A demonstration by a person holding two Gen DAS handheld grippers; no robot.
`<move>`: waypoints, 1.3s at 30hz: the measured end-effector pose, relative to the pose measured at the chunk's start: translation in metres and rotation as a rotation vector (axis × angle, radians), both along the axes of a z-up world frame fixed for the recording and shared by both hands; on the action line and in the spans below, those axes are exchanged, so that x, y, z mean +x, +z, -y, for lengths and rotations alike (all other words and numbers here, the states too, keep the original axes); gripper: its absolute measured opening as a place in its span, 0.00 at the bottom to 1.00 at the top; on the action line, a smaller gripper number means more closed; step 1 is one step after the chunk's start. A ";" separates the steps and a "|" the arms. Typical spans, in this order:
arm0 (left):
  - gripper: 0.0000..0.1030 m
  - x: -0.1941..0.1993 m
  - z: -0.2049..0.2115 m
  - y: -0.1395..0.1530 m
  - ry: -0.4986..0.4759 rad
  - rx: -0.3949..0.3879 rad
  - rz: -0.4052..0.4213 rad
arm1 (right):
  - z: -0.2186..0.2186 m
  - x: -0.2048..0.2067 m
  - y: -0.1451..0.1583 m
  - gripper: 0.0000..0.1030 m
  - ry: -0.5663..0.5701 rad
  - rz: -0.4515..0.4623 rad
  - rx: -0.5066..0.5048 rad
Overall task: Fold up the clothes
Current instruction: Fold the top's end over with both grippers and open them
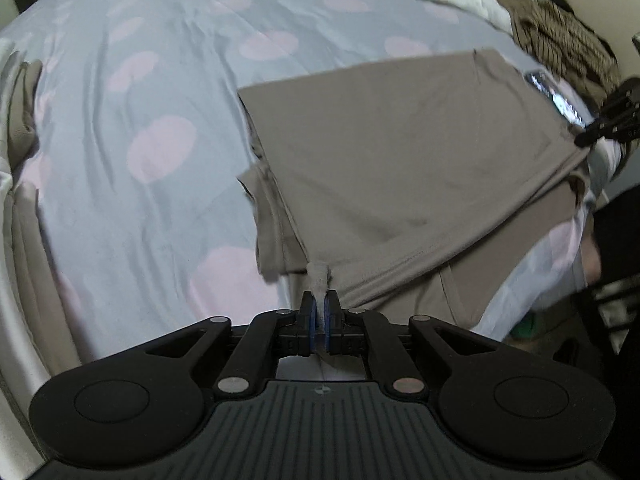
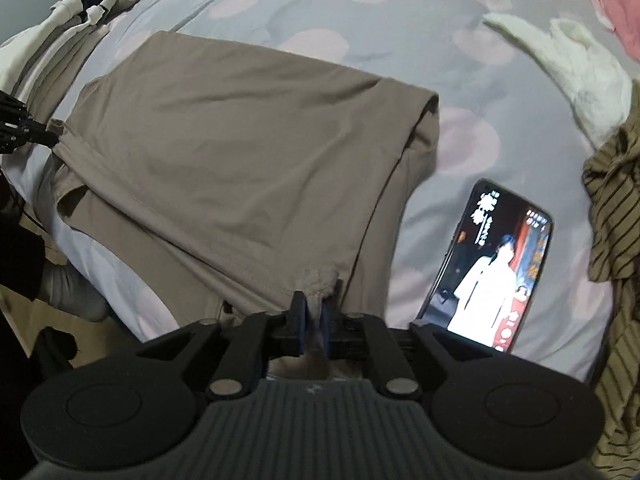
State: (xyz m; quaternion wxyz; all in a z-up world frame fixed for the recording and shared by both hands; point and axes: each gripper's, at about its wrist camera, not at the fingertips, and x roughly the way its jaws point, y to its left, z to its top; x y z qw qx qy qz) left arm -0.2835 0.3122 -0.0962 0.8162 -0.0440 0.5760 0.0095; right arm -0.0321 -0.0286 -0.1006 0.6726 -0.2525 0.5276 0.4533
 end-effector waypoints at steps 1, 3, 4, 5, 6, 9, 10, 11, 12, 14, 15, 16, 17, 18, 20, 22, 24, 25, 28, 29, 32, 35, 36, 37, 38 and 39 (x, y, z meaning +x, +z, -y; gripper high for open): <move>0.05 -0.001 0.002 0.001 -0.011 0.005 -0.004 | 0.002 -0.001 0.004 0.25 0.000 0.016 0.011; 0.16 -0.004 0.008 0.006 -0.045 0.013 0.006 | 0.007 -0.003 0.016 0.28 -0.005 0.033 0.064; 0.23 -0.007 0.011 0.010 -0.068 0.015 0.027 | 0.010 -0.004 0.024 0.29 -0.010 0.038 0.101; 0.25 -0.009 0.014 0.015 -0.089 0.016 0.052 | 0.012 -0.005 0.030 0.34 -0.018 0.047 0.138; 0.27 -0.012 0.016 0.021 -0.102 0.014 0.084 | 0.015 -0.006 0.037 0.36 -0.026 0.057 0.175; 0.31 -0.014 0.017 0.033 -0.107 -0.007 0.165 | 0.014 -0.007 0.044 0.37 -0.061 0.085 0.228; 0.31 -0.010 0.016 0.034 -0.095 -0.008 0.179 | 0.008 -0.006 0.041 0.36 -0.075 0.083 0.225; 0.31 -0.004 0.017 0.033 -0.079 -0.001 0.187 | 0.001 -0.006 0.037 0.35 -0.078 0.080 0.214; 0.31 0.002 0.017 0.032 -0.064 0.009 0.189 | -0.009 -0.007 0.033 0.35 -0.078 0.079 0.202; 0.31 0.017 0.016 0.027 -0.032 0.002 0.191 | -0.024 -0.010 0.024 0.26 -0.076 0.071 0.188; 0.29 0.024 0.016 0.023 -0.021 -0.017 0.188 | -0.032 -0.010 0.019 0.23 -0.075 0.055 0.187; 0.28 0.031 0.017 0.020 -0.013 -0.037 0.185 | -0.041 -0.012 0.013 0.23 -0.075 0.031 0.190; 0.28 0.037 0.020 0.016 -0.008 -0.054 0.180 | -0.046 -0.013 0.008 0.23 -0.074 0.012 0.191; 0.28 0.043 0.023 0.010 -0.010 -0.064 0.168 | -0.051 -0.016 0.001 0.23 -0.065 0.000 0.181; 0.26 0.051 0.031 -0.003 -0.025 -0.078 0.129 | -0.059 -0.021 -0.012 0.23 -0.049 -0.025 0.160; 0.21 0.057 0.035 -0.017 -0.030 -0.083 0.079 | -0.063 -0.025 -0.025 0.22 -0.035 -0.053 0.116; 0.20 0.056 0.037 -0.026 -0.030 -0.100 0.034 | -0.062 -0.029 -0.033 0.22 -0.025 -0.081 0.087; 0.19 0.055 0.037 -0.029 -0.029 -0.112 0.013 | -0.059 -0.030 -0.035 0.23 -0.023 -0.097 0.079; 0.16 0.047 0.034 -0.032 -0.031 -0.214 -0.032 | -0.047 -0.031 -0.037 0.24 -0.046 -0.204 0.092; 0.16 0.042 0.034 -0.033 -0.031 -0.247 -0.041 | -0.042 -0.031 -0.038 0.24 -0.053 -0.242 0.095; 0.16 0.029 0.037 -0.036 -0.050 -0.295 -0.082 | -0.032 -0.041 -0.043 0.24 -0.023 -0.300 0.080; 0.16 0.015 0.044 -0.039 -0.079 -0.306 -0.126 | -0.027 -0.058 -0.042 0.25 0.048 -0.316 0.053; 0.16 0.012 0.046 -0.040 -0.087 -0.315 -0.141 | -0.026 -0.063 -0.042 0.25 0.071 -0.325 0.042; 0.16 0.009 0.048 -0.041 -0.096 -0.329 -0.154 | -0.024 -0.069 -0.041 0.26 0.094 -0.333 0.032; 0.16 0.006 0.050 -0.041 -0.106 -0.341 -0.165 | -0.023 -0.074 -0.041 0.26 0.118 -0.340 0.022; 0.16 0.004 0.051 -0.039 -0.117 -0.350 -0.163 | -0.024 -0.079 -0.040 0.27 0.145 -0.336 0.018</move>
